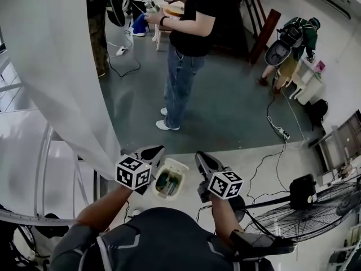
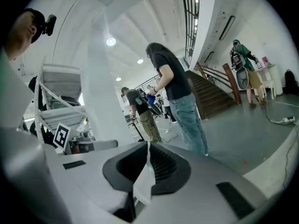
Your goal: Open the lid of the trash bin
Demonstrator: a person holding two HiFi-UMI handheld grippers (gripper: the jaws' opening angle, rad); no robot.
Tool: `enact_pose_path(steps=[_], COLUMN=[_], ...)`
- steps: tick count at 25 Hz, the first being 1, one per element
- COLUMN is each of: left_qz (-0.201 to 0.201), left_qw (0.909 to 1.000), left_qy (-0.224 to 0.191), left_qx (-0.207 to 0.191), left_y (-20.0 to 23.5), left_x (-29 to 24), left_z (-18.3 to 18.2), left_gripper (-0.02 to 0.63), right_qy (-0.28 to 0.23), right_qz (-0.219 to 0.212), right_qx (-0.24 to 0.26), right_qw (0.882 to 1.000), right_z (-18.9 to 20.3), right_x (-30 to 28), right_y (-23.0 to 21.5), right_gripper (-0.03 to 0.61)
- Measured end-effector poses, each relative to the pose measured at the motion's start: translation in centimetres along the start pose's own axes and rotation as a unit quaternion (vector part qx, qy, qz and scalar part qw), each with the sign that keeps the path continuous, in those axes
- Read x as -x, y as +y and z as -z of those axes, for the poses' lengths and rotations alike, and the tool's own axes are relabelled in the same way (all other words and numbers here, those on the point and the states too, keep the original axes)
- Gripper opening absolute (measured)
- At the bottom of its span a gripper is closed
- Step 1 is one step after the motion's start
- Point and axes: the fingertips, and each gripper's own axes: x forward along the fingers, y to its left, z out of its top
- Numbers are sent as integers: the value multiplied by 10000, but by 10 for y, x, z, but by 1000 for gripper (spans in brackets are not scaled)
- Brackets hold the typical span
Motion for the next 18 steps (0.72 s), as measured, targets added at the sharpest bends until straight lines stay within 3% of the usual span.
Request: enact_pose_path(steps=[3, 9, 18], left_qz=[28, -355, -539], left_qw=[9999, 9970, 9906], left_qy=[23, -142, -755], left_qx=[-148, -668, -1007], left_y=[-1, -5, -15], left_x=[1, 2, 12], left_z=[-6, -26, -89], left_gripper=[9, 9, 8], right_qy=[-48, -251, -940], right_qz=[-45, -18, 303], right_qx=[149, 508, 1410], right_qw=[9999, 9984, 9851], right_z=[-11, -34, -109], right_x=[-3, 2, 24], right_y=[6, 12, 14], right_gripper=[37, 32, 26])
